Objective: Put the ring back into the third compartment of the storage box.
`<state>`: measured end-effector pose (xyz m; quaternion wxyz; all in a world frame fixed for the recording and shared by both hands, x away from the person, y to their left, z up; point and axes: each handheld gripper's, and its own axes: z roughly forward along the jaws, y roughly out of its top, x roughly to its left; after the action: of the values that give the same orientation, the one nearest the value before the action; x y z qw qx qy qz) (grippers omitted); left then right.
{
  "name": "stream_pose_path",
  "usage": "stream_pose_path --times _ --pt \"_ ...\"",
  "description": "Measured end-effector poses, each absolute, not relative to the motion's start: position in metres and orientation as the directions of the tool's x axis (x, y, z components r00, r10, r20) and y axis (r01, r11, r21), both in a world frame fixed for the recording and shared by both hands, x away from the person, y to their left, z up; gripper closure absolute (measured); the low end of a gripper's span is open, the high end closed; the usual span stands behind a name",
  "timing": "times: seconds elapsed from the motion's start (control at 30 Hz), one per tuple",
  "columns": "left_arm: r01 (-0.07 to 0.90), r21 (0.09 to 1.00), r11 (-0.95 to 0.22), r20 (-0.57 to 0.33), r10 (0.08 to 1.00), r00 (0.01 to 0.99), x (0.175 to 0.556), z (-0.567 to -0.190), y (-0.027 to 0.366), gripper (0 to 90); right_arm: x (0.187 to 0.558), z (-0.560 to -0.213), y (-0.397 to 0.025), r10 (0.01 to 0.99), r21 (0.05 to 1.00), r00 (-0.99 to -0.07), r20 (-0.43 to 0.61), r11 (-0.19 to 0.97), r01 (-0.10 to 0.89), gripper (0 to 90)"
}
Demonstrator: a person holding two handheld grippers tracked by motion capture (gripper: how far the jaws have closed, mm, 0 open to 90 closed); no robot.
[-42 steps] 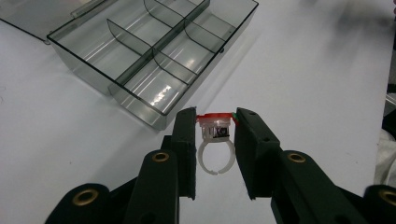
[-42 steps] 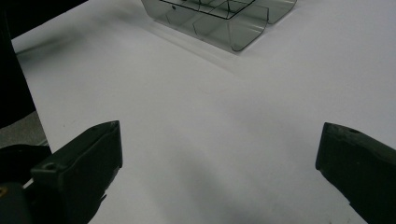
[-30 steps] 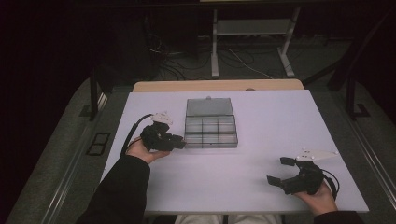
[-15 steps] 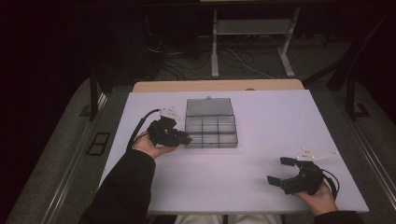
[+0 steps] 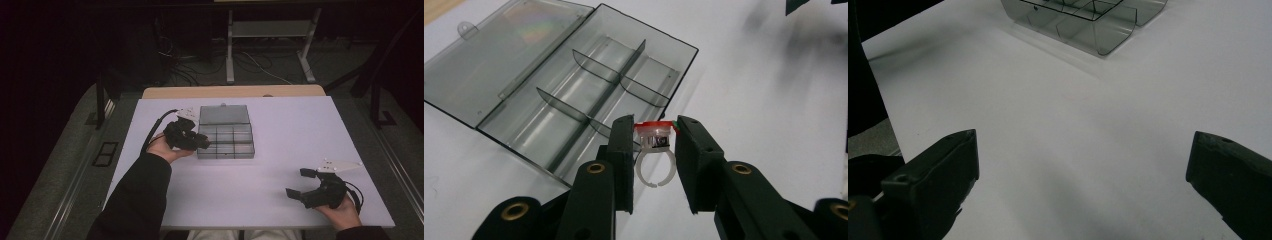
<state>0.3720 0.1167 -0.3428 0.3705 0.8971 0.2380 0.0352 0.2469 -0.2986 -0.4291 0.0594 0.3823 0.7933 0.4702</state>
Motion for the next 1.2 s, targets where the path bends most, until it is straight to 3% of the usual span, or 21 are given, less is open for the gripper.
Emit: stream_pose_path --times 0.87,1.2 --pt "0.414 0.713 -0.566 -0.113 0.489 0.865 0.401 -0.354 0.098 68.0 0.247 -0.429 -0.298 0.66 0.79 -0.702 0.268 0.266 0.552 0.4" --pt "0.435 0.734 -0.522 -0.161 0.487 0.858 0.409 -0.363 0.08 68.0 0.247 -0.429 -0.298 0.659 0.791 -0.704 0.265 0.27 0.55 0.4"
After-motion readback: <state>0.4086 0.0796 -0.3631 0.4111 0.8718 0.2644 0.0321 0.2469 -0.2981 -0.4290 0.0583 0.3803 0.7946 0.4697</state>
